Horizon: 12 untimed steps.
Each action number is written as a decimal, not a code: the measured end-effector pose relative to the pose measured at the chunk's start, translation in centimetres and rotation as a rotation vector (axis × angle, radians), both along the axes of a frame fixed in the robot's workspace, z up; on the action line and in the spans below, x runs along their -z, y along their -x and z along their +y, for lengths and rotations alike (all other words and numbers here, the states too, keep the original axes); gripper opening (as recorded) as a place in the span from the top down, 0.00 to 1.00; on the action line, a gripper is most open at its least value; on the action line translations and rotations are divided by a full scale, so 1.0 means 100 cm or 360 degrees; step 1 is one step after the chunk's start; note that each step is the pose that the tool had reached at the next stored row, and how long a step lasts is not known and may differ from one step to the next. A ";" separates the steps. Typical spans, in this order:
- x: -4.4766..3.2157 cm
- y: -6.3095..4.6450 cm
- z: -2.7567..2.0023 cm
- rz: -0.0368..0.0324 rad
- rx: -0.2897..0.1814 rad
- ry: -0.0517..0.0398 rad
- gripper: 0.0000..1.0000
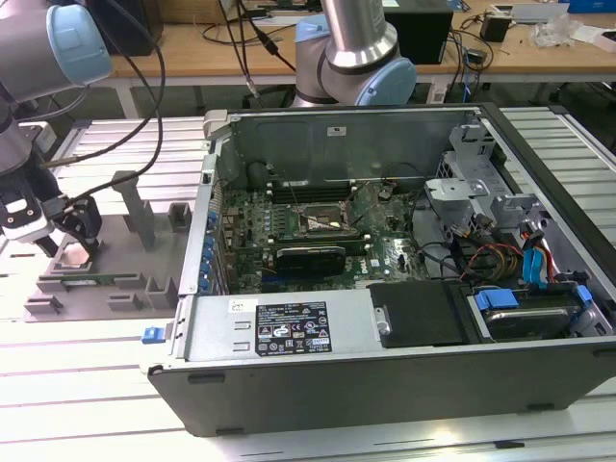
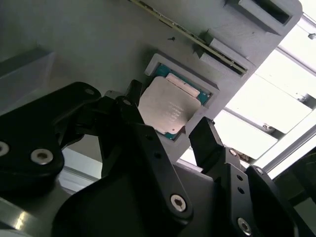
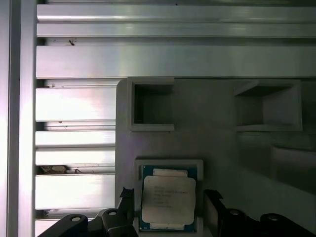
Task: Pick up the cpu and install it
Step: 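Pick up the cpu and move it towards the insertion slot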
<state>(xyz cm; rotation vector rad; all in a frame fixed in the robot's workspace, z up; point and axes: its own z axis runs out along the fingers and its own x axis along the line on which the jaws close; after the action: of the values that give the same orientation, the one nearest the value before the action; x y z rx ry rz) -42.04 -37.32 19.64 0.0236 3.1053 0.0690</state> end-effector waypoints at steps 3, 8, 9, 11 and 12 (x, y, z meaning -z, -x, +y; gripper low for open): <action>0.0030 0.000 0.0000 0.0000 0.0000 0.0000 0.34; 0.0065 0.000 0.0000 0.0000 0.0000 -0.0001 0.34; 0.0073 0.000 0.0000 0.0000 0.0000 -0.0001 0.34; 0.0079 0.000 0.0001 0.0000 0.0000 -0.0002 0.34; 0.0081 0.000 0.0003 0.0000 0.0000 -0.0002 0.34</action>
<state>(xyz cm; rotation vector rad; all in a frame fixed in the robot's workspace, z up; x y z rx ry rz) -42.03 -37.29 18.83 0.0235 3.1054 0.0715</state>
